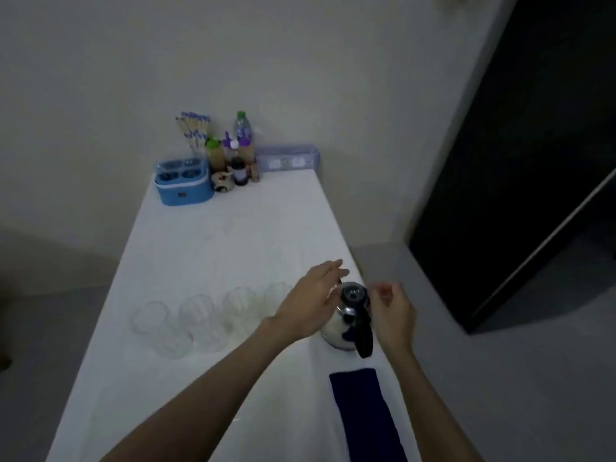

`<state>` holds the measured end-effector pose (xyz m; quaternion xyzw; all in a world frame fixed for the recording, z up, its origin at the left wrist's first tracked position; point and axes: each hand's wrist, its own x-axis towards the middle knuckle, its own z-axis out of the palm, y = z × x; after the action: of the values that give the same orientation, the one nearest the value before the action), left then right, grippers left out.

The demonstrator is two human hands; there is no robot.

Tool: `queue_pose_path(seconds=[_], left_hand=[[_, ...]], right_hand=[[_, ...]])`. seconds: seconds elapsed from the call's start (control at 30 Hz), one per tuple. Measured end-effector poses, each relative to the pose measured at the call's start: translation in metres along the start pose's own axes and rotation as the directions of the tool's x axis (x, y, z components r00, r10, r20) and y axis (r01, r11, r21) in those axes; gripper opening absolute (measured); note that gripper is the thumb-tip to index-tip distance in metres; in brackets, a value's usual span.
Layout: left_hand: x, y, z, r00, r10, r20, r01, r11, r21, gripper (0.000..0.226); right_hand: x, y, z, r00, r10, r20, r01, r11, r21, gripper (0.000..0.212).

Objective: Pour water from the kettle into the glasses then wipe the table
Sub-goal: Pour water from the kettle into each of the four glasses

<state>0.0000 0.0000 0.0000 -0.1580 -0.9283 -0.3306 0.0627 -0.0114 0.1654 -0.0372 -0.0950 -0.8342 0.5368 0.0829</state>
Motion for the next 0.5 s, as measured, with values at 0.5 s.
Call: queue_pose_path(seconds=[0.5], left_hand=[[0.028,-0.031,0.067,0.894,-0.012,0.448,-0.084,0.977,0.195,0.057]], right_hand=[[-0.014,0.067,0.041,0.850,0.503,0.156,-0.525,0.791,0.314,0.049]])
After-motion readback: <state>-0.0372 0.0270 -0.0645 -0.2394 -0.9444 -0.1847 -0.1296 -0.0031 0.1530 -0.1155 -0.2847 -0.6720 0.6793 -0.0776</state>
